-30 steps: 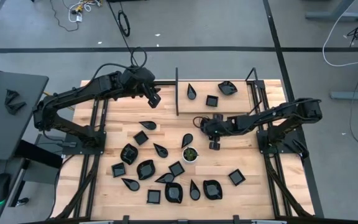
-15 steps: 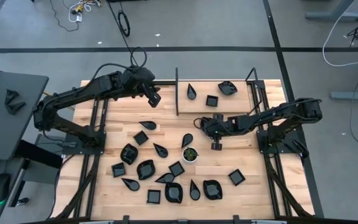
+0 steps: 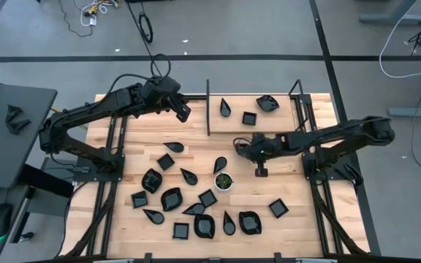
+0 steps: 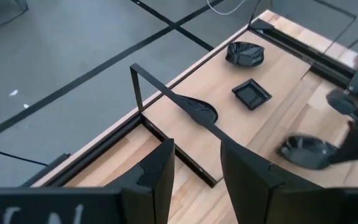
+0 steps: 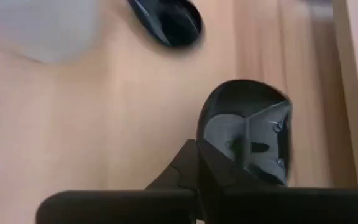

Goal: Pick & Place Mini shaped plates
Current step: Stack the leaf shaped plate on top of the leaf shaped plate on the shelf

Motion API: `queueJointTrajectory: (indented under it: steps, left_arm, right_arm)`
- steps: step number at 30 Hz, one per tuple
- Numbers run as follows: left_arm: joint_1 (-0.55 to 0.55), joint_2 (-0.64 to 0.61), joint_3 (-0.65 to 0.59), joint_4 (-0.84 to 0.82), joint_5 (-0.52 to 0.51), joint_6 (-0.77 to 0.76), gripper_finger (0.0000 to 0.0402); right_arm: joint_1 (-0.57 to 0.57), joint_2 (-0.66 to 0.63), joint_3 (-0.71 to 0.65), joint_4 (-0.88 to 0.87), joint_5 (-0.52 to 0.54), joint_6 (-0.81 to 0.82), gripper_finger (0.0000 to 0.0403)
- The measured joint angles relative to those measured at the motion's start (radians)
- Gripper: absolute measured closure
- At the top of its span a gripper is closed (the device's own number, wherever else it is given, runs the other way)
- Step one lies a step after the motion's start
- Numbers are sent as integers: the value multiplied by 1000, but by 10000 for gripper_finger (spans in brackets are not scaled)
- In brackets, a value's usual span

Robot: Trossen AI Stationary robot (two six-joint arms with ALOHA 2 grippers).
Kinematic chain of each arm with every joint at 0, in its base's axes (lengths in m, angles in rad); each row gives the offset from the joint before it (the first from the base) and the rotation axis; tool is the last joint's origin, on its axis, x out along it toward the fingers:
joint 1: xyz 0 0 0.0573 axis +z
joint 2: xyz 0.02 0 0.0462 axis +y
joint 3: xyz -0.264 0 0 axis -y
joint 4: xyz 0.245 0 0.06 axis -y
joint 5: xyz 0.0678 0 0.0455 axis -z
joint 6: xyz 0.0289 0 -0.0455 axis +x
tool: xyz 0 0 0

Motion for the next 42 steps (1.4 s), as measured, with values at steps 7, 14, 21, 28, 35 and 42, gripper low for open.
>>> queueJointTrajectory:
  steps: [7,14,21,28,35,42]
  left_arm:
    - [0,0,0,2,-19,4,266]
    - [0,0,0,73,-25,53,266]
    - [0,0,0,104,-33,53,266]
    - [0,0,0,102,-36,54,266]
    - [0,0,0,102,-36,54,266]
    - [0,0,0,102,-36,54,266]
  right_arm:
    - [-57,-214,110,-122,-84,-119,402]
    - [-261,-158,347,-425,1,-326,402]
    - [-529,-51,368,-495,92,-785,402]
    - [-688,39,368,-498,115,-1046,401]
    - [-728,110,368,-460,114,-1147,400]
    - [-757,144,368,-463,113,-1172,398]
